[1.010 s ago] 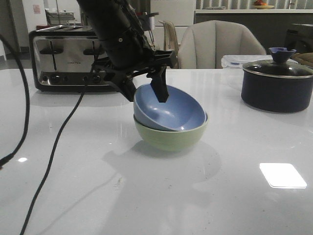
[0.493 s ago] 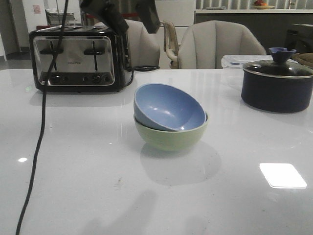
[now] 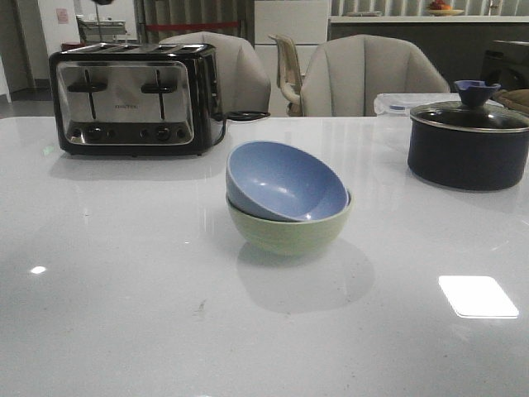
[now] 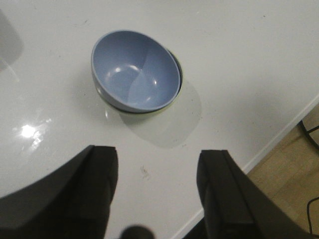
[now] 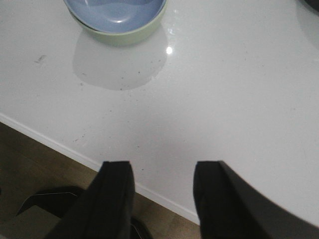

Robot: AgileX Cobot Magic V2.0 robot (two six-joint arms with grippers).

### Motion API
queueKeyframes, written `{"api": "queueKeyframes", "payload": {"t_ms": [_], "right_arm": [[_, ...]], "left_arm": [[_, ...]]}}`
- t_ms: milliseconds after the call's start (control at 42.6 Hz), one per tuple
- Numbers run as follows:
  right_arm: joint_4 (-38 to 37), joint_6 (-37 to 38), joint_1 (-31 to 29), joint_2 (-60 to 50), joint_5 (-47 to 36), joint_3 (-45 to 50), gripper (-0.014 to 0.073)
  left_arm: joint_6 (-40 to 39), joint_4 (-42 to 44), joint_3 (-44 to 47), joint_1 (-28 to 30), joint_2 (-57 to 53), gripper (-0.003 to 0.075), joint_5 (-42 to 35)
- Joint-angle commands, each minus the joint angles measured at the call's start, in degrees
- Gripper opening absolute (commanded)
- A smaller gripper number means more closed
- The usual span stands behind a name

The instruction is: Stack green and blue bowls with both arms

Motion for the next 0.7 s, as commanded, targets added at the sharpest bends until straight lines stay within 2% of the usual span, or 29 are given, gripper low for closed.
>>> {"api": "queueKeyframes", "payload": {"t_ms": [0, 446, 540, 681], "right_arm": [[-0.4, -0.1, -0.1, -0.4, -3.5, -1.5, 0.0409], [-0.4, -0.1, -0.1, -0.4, -3.4, -1.5, 0.0402], [-0.4, -0.1, -0.1, -0.4, -3.2, -1.5, 0.033], [-0.4, -0.1, -0.1, -0.4, -3.1, -1.5, 0.0156]], "left_arm": [[0.2, 0.3, 3.1, -0.5, -6.9, 0.0415, -4.2], [0.2, 0.3, 22.1, -0.5, -26.1, 0.0399, -6.6], [0.2, 0.3, 23.4, -0.5, -27.1, 0.0347, -7.0], [0.2, 1.1, 23.7, -0.5, -27.1, 0.023, -7.1]]}}
